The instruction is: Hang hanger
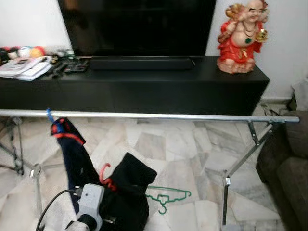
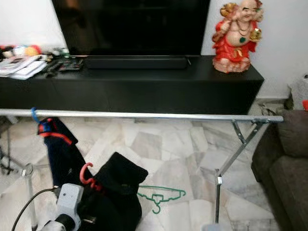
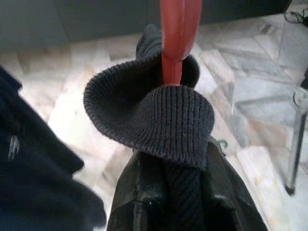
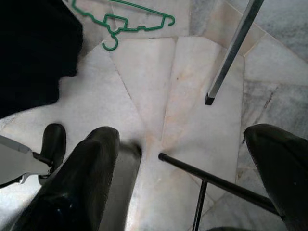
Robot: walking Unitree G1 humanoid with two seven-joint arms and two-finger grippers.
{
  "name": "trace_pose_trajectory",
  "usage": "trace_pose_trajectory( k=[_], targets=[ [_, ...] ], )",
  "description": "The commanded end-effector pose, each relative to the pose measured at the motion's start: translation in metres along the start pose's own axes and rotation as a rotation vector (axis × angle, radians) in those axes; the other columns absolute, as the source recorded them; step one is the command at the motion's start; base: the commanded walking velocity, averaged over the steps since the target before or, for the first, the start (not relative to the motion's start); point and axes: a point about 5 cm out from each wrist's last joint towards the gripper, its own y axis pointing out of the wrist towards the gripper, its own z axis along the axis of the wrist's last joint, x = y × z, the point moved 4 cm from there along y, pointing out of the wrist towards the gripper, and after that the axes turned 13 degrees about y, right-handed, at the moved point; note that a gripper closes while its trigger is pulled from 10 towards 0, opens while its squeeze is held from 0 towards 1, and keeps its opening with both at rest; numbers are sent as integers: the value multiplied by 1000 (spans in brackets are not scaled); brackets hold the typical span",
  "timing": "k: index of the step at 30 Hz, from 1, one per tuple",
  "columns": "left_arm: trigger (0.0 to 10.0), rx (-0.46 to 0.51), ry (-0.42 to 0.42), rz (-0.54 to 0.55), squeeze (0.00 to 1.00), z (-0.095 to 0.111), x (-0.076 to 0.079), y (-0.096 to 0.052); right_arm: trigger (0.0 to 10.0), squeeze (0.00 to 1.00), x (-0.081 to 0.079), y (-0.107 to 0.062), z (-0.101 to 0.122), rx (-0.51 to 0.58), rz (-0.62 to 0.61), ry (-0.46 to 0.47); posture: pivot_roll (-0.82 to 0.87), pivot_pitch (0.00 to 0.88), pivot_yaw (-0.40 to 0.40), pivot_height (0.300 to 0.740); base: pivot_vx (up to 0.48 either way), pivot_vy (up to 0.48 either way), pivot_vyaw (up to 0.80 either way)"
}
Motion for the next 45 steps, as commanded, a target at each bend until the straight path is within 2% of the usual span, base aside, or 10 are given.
trace_pose_trajectory(
  k=[1,12,16,20,21,22,23,26,36,45],
  targets=[
    [10000,20,4,-3,0,5,2,1,10000,0,7,-2,-6,-19,-14,-8,11,71,32,740,326,0,0],
    [10000,26,0,-5,0,6,2,2,10000,0,7,-1,-5,-19,-14,-10,12,69,31,740,334,0,0],
    [10000,27,9,-41,0,6,5,2,10000,0,7,-1,-5,-18,-15,-10,11,68,31,740,0,0,0],
    [10000,35,28,-136,0,10,15,2,10000,0,7,-2,-5,-18,-14,-11,12,69,30,740,0,0,0],
    [10000,39,42,-160,0,11,18,1,10000,0,7,-2,-5,-18,-14,-11,12,69,30,740,0,0,0],
    [10000,52,111,-230,0,14,25,-1,10000,0,7,-2,-5,-18,-14,-11,13,68,30,740,0,0,0],
    [10000,52,111,-230,0,14,25,-1,10000,0,7,-2,-5,-18,-14,-11,13,68,30,740,0,0,0],
    [10000,81,192,-287,0,20,29,-1,10000,0,7,-2,-5,-19,-15,-13,15,64,31,740,0,0,0],
    [10000,172,215,-224,0,49,20,13,10000,0,6,-2,-6,-20,-12,-20,13,28,35,740,0,0,0],
    [10000,195,138,-109,0,59,2,20,10000,0,6,-2,-8,-25,-9,-31,10,2,35,740,0,0,0]
  ],
)
